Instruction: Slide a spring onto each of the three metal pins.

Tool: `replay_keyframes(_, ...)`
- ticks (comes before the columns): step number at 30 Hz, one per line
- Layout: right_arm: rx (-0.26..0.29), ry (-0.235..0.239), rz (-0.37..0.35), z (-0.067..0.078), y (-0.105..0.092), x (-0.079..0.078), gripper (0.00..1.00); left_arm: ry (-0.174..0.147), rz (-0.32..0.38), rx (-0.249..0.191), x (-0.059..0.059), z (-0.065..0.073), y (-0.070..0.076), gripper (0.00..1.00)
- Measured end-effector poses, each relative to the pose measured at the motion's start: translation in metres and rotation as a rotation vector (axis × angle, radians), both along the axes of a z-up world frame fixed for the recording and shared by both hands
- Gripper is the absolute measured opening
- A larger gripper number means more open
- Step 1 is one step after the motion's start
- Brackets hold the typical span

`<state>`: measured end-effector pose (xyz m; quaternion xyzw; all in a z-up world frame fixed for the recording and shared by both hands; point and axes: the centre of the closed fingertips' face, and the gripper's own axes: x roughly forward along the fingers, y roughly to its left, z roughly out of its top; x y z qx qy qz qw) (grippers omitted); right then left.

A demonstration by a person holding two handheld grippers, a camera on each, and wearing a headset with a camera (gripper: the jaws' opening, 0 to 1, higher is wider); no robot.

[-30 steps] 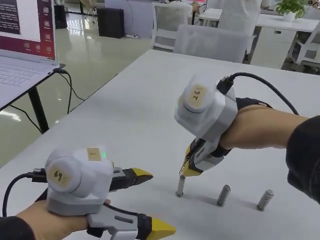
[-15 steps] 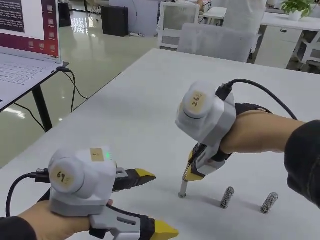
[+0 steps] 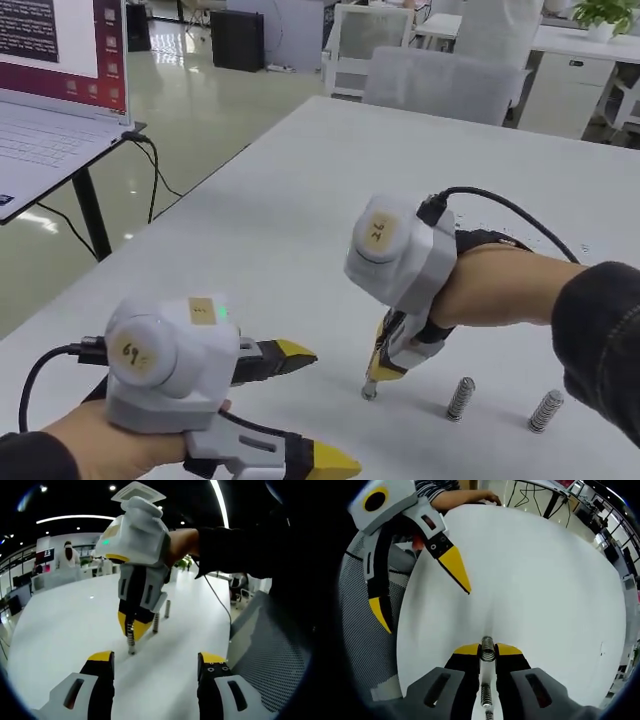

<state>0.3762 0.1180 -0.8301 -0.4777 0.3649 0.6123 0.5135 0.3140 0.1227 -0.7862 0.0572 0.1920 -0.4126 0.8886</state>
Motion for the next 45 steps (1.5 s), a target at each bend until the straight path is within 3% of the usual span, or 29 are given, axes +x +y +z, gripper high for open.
replay_keyframes(14, -0.015, -0.005, 0.003, -0.018, 0.001, -0.002, 0.09, 0.005, 0.002, 0.007, 0.000, -0.001, 0.002, 0.62)
replay_keyframes(28, -0.020, 0.006, -0.003, -0.023, -0.002, -0.002, 0.10, 0.010, -0.006, 0.008, 0.002, -0.004, 0.001, 0.62)
replay_keyframes(45, 0.027, 0.010, -0.065, -0.015, -0.023, 0.006, 0.28, 0.009, -0.020, 0.009, 0.006, -0.003, -0.003, 0.63)
